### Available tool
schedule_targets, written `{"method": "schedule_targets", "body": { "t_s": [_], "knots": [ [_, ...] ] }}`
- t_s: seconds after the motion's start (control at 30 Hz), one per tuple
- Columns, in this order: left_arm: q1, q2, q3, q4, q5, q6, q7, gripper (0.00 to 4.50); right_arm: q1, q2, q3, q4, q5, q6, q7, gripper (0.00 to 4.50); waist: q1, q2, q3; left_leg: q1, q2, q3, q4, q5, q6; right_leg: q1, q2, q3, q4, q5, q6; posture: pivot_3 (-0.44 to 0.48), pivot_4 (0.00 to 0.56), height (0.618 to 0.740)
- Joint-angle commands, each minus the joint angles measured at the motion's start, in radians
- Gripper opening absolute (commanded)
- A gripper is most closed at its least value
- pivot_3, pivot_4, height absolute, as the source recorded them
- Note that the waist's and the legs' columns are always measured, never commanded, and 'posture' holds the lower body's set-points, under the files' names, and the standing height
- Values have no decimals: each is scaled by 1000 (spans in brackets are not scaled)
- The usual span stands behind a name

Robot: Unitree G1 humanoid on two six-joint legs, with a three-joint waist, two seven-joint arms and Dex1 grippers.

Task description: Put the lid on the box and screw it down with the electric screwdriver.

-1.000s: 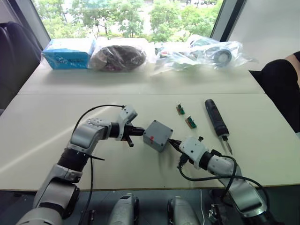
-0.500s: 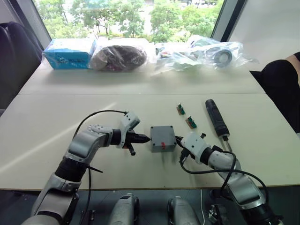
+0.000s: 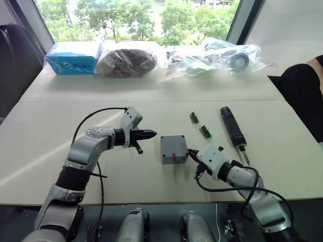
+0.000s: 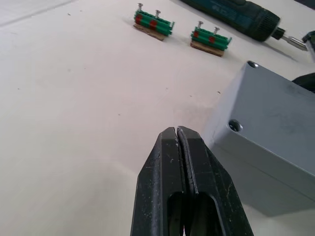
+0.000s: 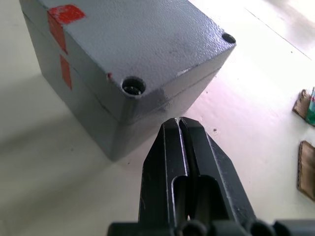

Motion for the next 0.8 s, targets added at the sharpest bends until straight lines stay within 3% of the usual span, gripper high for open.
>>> {"method": "schedule_targets", "body": {
  "t_s": [0.03,0.17,0.53,0.67,0.8],
  "knots": [
    [-75,77,35,-12,-51,27,-97,0,12,11,-131,-90,94,62,-16,15,0,0,0,0,0,0,0,0,0,0,0,0,0,0,0,0,150,740],
    [-129,129,-8,-84,-72,22,-184,0,-34,54,-235,-58,188,116,-47,15,0,0,0,0,0,0,0,0,0,1,0,0,0,0,0,0,150,740],
    [-201,122,-96,-128,-25,-55,-236,0,-234,46,-287,215,248,161,-53,4151,-3,2,1,0,0,1,0,0,0,0,0,0,0,0,0,0,150,740],
    [-177,110,-95,-130,-16,-60,-214,0,-274,51,-280,278,254,150,-53,4151,-3,3,2,0,0,1,0,0,0,0,1,0,1,1,2,0,150,740],
    [-165,102,-92,-134,-13,-56,-201,0,-298,53,-256,333,242,128,-53,3255,-3,3,2,0,0,1,0,0,0,0,1,0,2,2,3,0,150,740]
  ]
}}
